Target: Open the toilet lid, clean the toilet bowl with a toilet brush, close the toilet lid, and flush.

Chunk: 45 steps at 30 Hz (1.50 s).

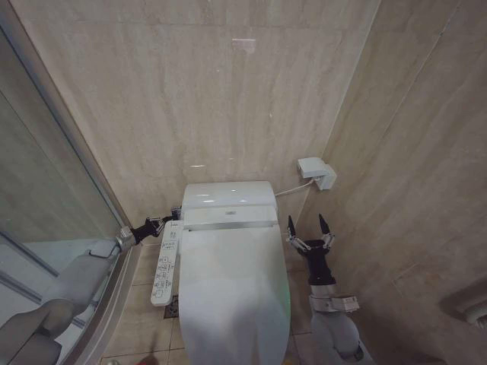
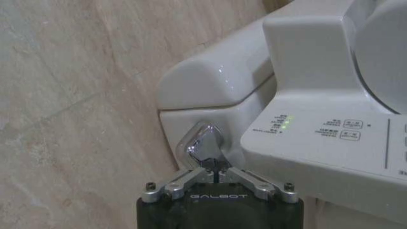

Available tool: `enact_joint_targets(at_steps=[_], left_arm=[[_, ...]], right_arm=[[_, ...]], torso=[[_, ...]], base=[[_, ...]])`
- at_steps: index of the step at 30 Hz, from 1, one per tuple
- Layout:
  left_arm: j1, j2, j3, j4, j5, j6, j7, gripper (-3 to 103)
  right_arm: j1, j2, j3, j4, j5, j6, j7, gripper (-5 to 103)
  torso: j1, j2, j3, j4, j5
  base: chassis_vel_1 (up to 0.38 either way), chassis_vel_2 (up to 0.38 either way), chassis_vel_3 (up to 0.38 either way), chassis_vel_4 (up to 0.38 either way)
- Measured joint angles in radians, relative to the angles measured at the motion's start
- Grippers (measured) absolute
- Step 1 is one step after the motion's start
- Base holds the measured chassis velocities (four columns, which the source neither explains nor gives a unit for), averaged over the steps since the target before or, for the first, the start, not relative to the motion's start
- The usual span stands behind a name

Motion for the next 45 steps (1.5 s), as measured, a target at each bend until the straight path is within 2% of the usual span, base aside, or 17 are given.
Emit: enact_joint_targets(at_steps=[16, 22, 35, 37, 38, 39, 40, 41, 43, 44, 45], left_arm=[[-0.003, -0.008, 0.003, 0.011, -0.001, 0.000, -0.004, 0], [-0.003, -0.002, 0.005, 0.006, -0.001, 0.001, -0.005, 0], [0.011, 0.015, 0.004, -0.015, -0.032, 0.010, -0.023, 0], [0.028, 0.025, -0.008, -0.066, -0.059, 0.014, -0.068, 0], [0.028, 0.025, -0.008, -0.066, -0.059, 0.014, -0.068, 0], [0.044, 0.036, -0.017, -0.113, -0.082, 0.018, -0.105, 0], [0.066, 0.051, -0.026, -0.160, -0.104, 0.025, -0.144, 0], [0.066, 0.051, -0.026, -0.160, -0.104, 0.025, -0.144, 0], [0.149, 0.104, -0.052, -0.313, -0.152, 0.054, -0.280, 0], [0.149, 0.104, -0.052, -0.313, -0.152, 0.054, -0.280, 0], [0.184, 0.124, -0.065, -0.373, -0.166, 0.070, -0.332, 0]], right_arm=[[-0.003, -0.004, 0.003, 0.008, 0.001, 0.000, 0.001, 100], [-0.004, -0.005, 0.002, 0.009, 0.002, 0.000, 0.001, 100], [-0.011, -0.009, 0.004, 0.021, 0.002, -0.002, 0.002, 100], [-0.016, -0.010, 0.006, 0.024, 0.002, -0.002, 0.002, 100], [-0.016, -0.010, 0.006, 0.024, 0.002, -0.002, 0.002, 100], [-0.017, -0.010, 0.006, 0.025, 0.002, -0.002, 0.002, 100], [-0.019, -0.010, 0.007, 0.027, 0.002, -0.002, 0.002, 100], [-0.019, -0.010, 0.007, 0.027, 0.002, -0.002, 0.002, 100], [-0.021, -0.010, 0.007, 0.032, 0.002, -0.002, 0.003, 100], [-0.021, -0.010, 0.007, 0.032, 0.002, -0.002, 0.003, 100], [-0.021, -0.010, 0.007, 0.034, 0.002, -0.001, 0.003, 100]], torso=[[0.000, 0.000, 0.000, 0.0004, 0.0002], [0.000, 0.000, 0.000, -0.0002, -0.0003], [0.000, 0.000, 0.000, 0.0004, 0.0000], [0.000, 0.000, 0.000, 0.0001, -0.0005], [0.000, 0.000, 0.000, 0.0001, -0.0005], [0.000, 0.000, 0.000, -0.0010, -0.0003], [0.000, 0.000, 0.000, -0.0011, -0.0001], [0.000, 0.000, 0.000, -0.0011, -0.0001], [0.000, 0.000, 0.000, -0.0011, -0.0003], [0.000, 0.000, 0.000, -0.0011, -0.0003], [0.000, 0.000, 0.000, -0.0006, 0.0001]], base=[[0.000, 0.000, 0.000, 0.000], [0.000, 0.000, 0.000, 0.000], [0.000, 0.000, 0.000, 0.000], [0.000, 0.000, 0.000, 0.000], [0.000, 0.000, 0.000, 0.000], [0.000, 0.000, 0.000, 0.000], [0.000, 0.000, 0.000, 0.000], [0.000, 0.000, 0.000, 0.000], [0.000, 0.000, 0.000, 0.000], [0.000, 0.000, 0.000, 0.000], [0.000, 0.000, 0.000, 0.000]])
